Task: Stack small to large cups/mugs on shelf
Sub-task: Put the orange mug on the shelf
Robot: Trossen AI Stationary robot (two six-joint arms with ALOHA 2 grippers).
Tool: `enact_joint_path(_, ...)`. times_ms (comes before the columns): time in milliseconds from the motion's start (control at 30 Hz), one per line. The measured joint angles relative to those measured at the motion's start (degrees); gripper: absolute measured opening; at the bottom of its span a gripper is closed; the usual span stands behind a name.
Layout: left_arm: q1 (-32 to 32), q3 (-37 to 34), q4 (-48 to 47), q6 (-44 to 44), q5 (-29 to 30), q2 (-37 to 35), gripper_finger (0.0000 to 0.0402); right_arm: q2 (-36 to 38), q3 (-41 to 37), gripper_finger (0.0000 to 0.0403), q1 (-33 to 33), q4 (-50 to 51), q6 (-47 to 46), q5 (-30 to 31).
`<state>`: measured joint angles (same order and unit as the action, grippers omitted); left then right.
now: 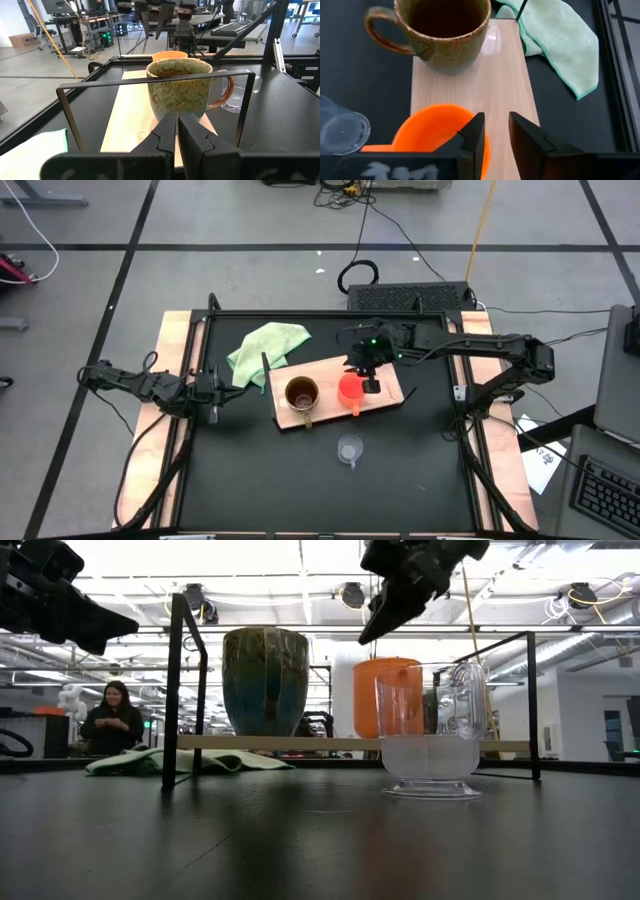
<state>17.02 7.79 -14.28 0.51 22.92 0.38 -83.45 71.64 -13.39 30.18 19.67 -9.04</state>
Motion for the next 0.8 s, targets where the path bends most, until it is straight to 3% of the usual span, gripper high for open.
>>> enact_joint_path(100, 0.0, 0.0, 0.0, 0.0, 0.0, 0.0, 0.0021, 1.0, 0.0, 0.0080, 0.0, 1.9, -1.8, 1.1)
enact_joint_path(300, 0.0, 0.0, 0.0, 0.0, -0.1, 0.0, 0.0021, 2.1, 0.0, 0.0070, 0.0, 9.2, -2.8, 10.7)
enact_joint_path(600, 0.0, 0.0, -0.1, 0.0, -0.2, 0.0, 0.0021, 2.1, 0.0, 0.0005, 0.8, 13.4, -6.4, 10.7)
enact_joint_path(800, 0.0, 0.0, -0.1, 0.0, -0.2, 0.0, 0.0021, 1.8, 0.0, 0.0001, 0.8, 18.1, -9.9, 10.8)
